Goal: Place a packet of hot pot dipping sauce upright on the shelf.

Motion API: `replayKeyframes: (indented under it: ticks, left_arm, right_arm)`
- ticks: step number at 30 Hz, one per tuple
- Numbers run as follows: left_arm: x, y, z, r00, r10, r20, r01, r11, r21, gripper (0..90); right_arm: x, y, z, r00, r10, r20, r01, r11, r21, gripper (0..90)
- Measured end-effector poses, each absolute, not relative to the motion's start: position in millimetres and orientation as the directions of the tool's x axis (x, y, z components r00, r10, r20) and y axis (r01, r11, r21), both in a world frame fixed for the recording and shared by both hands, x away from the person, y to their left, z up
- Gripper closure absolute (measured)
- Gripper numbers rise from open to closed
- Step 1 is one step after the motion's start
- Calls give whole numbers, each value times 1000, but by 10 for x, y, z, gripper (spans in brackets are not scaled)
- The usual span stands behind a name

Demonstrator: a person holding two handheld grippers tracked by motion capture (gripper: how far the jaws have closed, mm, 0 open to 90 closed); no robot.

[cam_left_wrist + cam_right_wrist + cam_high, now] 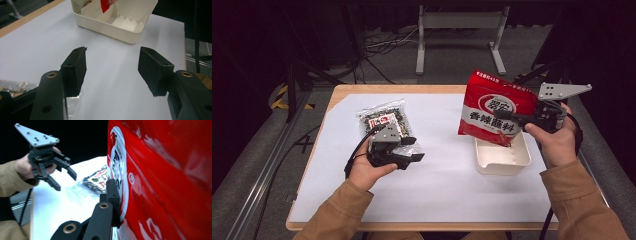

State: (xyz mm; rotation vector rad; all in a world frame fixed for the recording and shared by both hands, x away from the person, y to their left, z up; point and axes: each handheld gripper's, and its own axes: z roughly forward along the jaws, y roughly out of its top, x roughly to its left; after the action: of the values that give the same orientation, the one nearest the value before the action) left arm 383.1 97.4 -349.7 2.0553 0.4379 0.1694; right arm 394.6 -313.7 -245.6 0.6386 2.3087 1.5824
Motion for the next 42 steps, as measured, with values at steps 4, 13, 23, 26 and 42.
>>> replayKeyframes:
  ticks: [4,13,23,26,42]
  left_arm:
    - [3837,1009,-3542,918,390,-75,258,-443,858,381]
    - [3803,1151,-3604,891,451,-62,285,-445,849,366]
    - [3753,1297,-3624,869,489,-72,309,-424,851,360]
    - [3748,1335,-3628,862,503,-71,316,-421,850,359]
    - [3698,1492,-3656,833,546,-87,350,-398,848,355]
  right_arm:
    - [4043,-3261,-2441,-854,520,9,201,314,928,899]
    - [4231,-3473,-2457,-853,521,-31,162,320,933,899]
    - [4405,-3596,-2525,-847,529,-45,157,331,931,899]
    - [4456,-3626,-2560,-850,524,-52,147,332,932,899]
    - [4684,-3760,-2773,-857,506,-96,107,357,928,899]
